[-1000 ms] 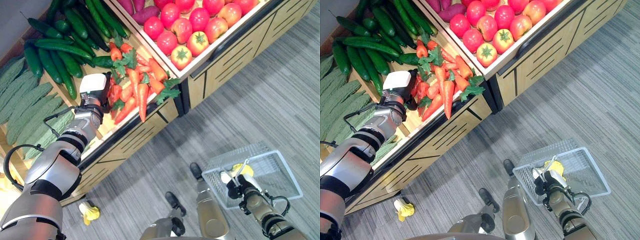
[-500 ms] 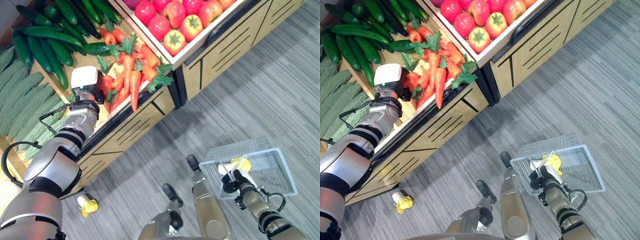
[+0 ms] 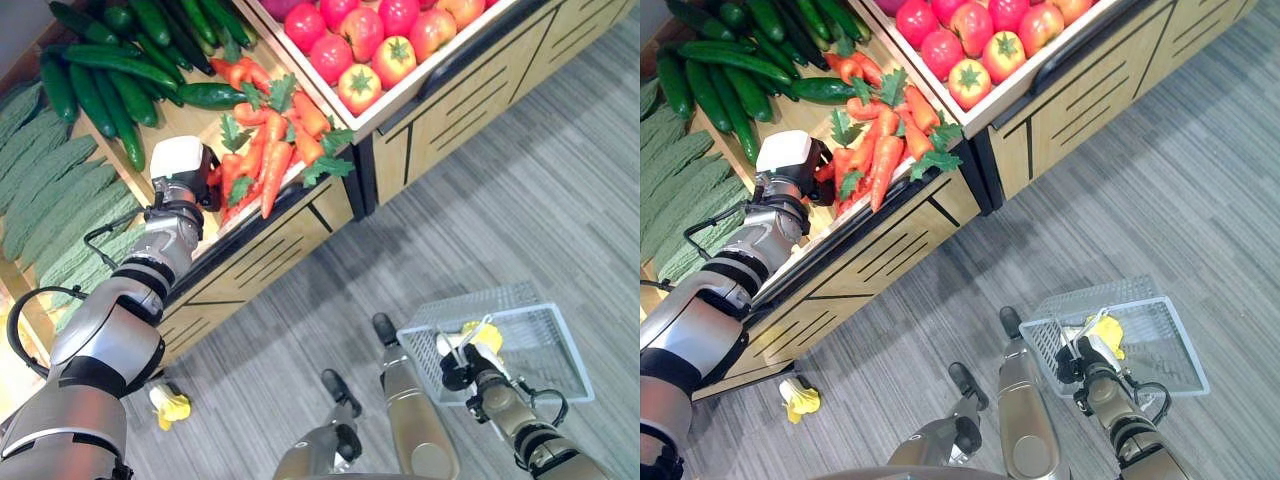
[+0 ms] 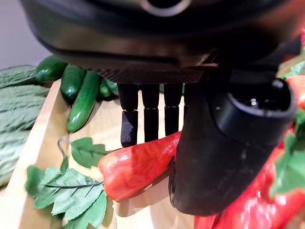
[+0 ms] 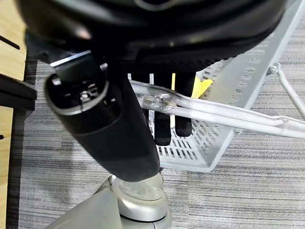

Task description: Get the vegetables into the basket

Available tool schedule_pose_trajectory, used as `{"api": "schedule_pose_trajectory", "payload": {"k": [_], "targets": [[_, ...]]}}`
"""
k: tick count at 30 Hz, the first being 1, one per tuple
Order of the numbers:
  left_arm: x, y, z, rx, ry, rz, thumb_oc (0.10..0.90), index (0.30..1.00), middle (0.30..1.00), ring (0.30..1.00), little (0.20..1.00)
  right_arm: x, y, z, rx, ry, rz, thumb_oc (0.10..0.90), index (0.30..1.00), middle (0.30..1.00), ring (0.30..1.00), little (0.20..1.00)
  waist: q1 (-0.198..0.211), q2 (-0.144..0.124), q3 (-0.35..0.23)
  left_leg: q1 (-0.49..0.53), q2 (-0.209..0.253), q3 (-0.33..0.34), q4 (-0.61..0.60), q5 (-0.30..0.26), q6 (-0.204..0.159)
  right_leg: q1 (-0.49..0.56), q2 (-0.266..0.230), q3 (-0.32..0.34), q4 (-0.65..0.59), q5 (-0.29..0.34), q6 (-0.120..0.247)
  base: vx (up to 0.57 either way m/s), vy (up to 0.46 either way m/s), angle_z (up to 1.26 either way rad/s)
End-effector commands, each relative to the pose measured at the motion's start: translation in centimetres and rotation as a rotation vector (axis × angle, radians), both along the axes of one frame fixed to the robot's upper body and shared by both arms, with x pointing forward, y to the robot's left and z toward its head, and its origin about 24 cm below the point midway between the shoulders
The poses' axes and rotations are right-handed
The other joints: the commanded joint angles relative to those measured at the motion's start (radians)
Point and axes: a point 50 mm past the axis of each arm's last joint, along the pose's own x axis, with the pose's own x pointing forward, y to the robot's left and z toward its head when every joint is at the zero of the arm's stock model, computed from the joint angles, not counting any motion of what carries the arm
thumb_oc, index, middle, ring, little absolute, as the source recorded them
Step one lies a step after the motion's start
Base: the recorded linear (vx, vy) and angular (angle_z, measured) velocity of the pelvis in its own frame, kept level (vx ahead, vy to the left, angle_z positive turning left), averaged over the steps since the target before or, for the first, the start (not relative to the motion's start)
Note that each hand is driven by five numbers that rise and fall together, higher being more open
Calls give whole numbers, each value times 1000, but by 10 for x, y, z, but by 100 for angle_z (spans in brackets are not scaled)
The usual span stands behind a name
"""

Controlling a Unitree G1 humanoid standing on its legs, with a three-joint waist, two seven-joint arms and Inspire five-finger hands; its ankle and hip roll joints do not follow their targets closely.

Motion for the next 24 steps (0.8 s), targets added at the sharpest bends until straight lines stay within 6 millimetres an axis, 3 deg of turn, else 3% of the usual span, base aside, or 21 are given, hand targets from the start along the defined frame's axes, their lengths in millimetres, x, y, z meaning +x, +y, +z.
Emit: {"api": "schedule_pose_trajectory", "payload": {"k": [1, 5, 11, 18, 24], "targets": [[-6, 36, 28, 8, -149, 131, 400, 300, 300, 300, 300, -35, 22, -27, 62, 126, 40, 400, 300, 300, 300, 300, 13, -64, -44, 66, 24, -32, 1, -56, -36, 220, -72, -9, -296, 53, 98, -29, 67, 23], [-11, 26, 67, 28, -328, 37, 400, 300, 300, 300, 300, -41, 20, -29, 68, 149, 30, 400, 300, 300, 300, 300, 43, -87, -43, 94, 22, -66, 1, -63, -28, 267, -84, -42, -296, 41, 100, -37, 97, 28], [-22, 11, 99, 56, -488, -72, 400, 300, 300, 300, 300, -52, 23, -35, 91, 188, 27, 400, 300, 300, 300, 300, 58, -119, -44, 111, 18, -88, 1, -68, -22, 296, -91, -60, -296, 35, 101, -37, 98, 17], [-39, -11, 105, 43, -574, -209, 400, 300, 300, 300, 300, -65, 27, -41, 102, 236, 20, 400, 300, 300, 300, 300, 81, -153, -59, 141, 19, -113, 1, -80, -15, 340, -97, -77, -296, 20, 99, -27, 62, 9], [-69, -15, 87, -17, -608, -287, 400, 300, 300, 300, 300, -71, 28, -44, 101, 262, 5, 400, 300, 300, 300, 300, 107, -184, -101, 209, 19, -133, 1, -106, -8, 421, -99, -98, -296, -7, 98, -11, 61, 9]]}}
